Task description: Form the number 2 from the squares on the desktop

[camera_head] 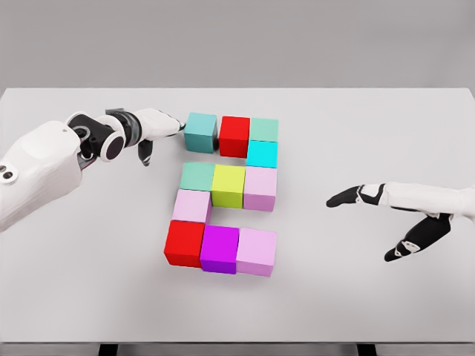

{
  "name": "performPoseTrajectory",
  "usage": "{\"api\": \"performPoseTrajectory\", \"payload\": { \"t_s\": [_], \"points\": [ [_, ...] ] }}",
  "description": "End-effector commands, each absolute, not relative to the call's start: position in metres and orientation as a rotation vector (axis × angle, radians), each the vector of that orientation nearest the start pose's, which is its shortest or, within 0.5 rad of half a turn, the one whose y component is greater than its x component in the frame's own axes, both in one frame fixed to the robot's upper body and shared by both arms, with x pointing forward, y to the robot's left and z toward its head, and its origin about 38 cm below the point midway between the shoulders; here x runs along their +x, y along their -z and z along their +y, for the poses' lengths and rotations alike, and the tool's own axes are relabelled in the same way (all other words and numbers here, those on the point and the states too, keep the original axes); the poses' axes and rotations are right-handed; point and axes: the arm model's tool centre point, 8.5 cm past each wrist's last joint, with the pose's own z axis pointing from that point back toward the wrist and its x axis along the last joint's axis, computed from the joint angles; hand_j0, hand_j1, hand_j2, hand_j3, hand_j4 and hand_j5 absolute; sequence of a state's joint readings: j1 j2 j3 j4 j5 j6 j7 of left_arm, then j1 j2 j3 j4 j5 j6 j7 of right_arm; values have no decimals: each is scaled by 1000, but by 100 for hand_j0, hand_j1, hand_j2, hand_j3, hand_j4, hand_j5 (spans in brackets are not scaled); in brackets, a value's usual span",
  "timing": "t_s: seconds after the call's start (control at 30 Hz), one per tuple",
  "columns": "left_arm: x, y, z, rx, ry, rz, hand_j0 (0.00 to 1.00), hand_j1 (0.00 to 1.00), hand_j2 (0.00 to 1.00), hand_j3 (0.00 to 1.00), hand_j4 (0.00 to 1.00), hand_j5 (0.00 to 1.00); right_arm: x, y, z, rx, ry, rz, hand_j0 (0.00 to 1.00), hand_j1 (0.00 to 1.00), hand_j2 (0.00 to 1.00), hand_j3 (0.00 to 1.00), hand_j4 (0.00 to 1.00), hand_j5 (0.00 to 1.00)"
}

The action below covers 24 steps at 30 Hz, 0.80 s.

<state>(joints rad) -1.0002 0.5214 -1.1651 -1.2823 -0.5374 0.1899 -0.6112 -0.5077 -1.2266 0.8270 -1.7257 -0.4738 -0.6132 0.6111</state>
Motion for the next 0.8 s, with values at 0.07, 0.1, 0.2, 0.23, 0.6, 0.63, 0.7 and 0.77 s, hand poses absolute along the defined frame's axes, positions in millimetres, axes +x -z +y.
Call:
{"api": "performPoseTrajectory", "payload": {
  "t_s": [0.07, 0.1, 0.2, 0.23, 0.6, 0.63, 0.7, 0.77],
  "points": [
    [510, -169, 189, 668, 1960, -827, 100, 100, 100, 100, 100, 100, 330, -226, -338, 358, -1696, -1464, 100, 100, 100, 100, 100, 100],
    [510, -170, 189, 668, 1958, -828, 100, 100, 100, 100, 100, 100, 331, -225, -339, 353, -1695, -1460, 100, 100, 100, 100, 100, 100],
    [510, -170, 189, 668, 1958, -828, 100, 100, 100, 100, 100, 100, 331, -226, -339, 351, -1701, -1461, 100, 100, 100, 100, 100, 100],
    [510, -170, 189, 668, 1957, -829, 100, 100, 100, 100, 100, 100, 331, -226, -340, 345, -1700, -1456, 100, 100, 100, 100, 100, 100],
    [511, -172, 189, 667, 1950, -835, 100, 100, 100, 100, 100, 100, 333, -229, -342, 329, -1706, -1462, 100, 100, 100, 100, 100, 100],
    [511, -172, 189, 667, 1950, -835, 100, 100, 100, 100, 100, 100, 333, -229, -341, 329, -1707, -1462, 100, 100, 100, 100, 100, 100],
    [511, -172, 189, 667, 1950, -835, 100, 100, 100, 100, 100, 100, 332, -229, -341, 331, -1707, -1464, 100, 100, 100, 100, 100, 100],
    [511, -172, 189, 664, 1950, -837, 100, 100, 100, 100, 100, 100, 332, -229, -341, 330, -1708, -1463, 100, 100, 100, 100, 100, 100]
  ]
}}
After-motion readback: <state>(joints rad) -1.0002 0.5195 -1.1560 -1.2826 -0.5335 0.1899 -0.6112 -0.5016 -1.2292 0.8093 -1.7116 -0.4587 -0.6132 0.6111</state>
